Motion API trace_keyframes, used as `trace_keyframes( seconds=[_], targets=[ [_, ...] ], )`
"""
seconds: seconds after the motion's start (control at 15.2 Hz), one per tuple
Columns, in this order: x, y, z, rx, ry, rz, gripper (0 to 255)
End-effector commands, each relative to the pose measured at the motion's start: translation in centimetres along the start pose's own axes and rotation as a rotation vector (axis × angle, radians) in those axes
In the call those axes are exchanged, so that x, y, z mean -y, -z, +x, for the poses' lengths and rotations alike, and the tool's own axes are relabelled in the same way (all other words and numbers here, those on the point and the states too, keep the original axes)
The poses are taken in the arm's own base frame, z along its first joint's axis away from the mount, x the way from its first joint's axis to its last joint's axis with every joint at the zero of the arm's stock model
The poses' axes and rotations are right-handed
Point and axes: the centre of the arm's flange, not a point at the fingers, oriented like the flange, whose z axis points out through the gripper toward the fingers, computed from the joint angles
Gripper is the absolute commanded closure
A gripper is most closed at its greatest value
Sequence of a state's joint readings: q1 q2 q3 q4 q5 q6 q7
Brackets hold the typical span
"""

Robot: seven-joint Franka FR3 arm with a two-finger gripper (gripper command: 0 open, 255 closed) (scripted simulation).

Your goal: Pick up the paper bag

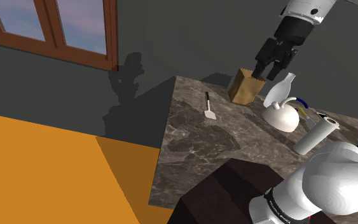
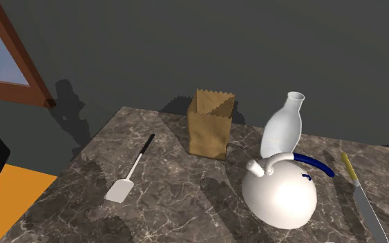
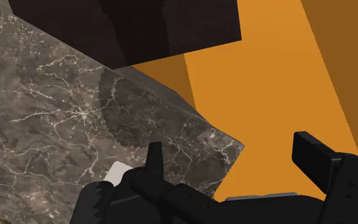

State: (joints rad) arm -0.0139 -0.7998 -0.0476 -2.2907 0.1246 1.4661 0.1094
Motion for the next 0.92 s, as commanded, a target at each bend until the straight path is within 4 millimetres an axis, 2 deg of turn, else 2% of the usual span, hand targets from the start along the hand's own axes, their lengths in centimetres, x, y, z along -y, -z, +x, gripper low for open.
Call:
trace_keyframes(
  seconds=[0.0, 0.86],
  targets=[
    [0.0, 0.0, 0.0, 0.000, 0.000, 0.000, 0],
    [-12.6, -4.2, 9.0, -0.015, 0.048, -0.080, 0]
  ],
)
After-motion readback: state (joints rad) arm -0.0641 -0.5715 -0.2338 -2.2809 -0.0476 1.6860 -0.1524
